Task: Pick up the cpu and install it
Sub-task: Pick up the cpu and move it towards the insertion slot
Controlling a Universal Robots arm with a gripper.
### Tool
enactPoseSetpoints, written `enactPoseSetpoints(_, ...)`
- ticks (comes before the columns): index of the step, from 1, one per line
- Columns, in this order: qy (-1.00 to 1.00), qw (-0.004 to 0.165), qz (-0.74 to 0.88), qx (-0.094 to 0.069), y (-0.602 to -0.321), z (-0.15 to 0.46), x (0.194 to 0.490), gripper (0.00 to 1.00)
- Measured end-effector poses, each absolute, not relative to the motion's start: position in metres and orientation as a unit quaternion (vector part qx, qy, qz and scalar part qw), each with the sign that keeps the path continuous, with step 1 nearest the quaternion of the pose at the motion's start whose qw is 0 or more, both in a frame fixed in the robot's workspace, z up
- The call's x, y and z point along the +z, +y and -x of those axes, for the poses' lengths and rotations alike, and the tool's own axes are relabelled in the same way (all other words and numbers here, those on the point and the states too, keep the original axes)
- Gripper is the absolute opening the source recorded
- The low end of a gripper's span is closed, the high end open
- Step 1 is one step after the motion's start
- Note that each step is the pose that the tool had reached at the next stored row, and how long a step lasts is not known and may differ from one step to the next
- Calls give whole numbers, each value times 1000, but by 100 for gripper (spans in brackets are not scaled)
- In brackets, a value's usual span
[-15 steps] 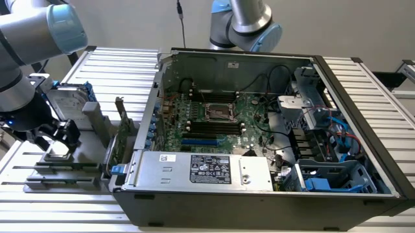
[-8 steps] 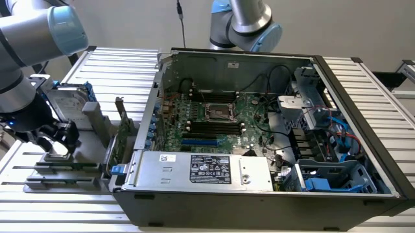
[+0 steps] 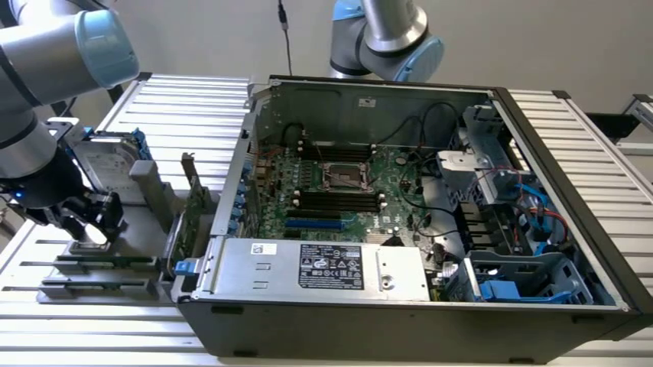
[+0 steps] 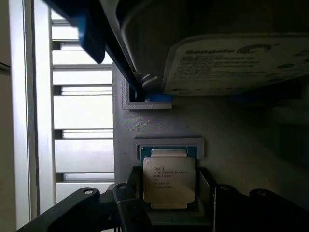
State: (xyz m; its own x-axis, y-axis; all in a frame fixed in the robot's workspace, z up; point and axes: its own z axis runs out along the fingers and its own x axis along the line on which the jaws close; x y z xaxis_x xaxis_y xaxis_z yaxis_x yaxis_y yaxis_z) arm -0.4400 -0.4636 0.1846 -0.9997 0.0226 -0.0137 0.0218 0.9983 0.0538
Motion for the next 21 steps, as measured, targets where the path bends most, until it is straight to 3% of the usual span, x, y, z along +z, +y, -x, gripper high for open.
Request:
enactPoseSetpoints(14,999,6,-11,29,-464,440,183,55)
enactPoseSetpoints(21,999,-2,-11,31,-464,440,184,55)
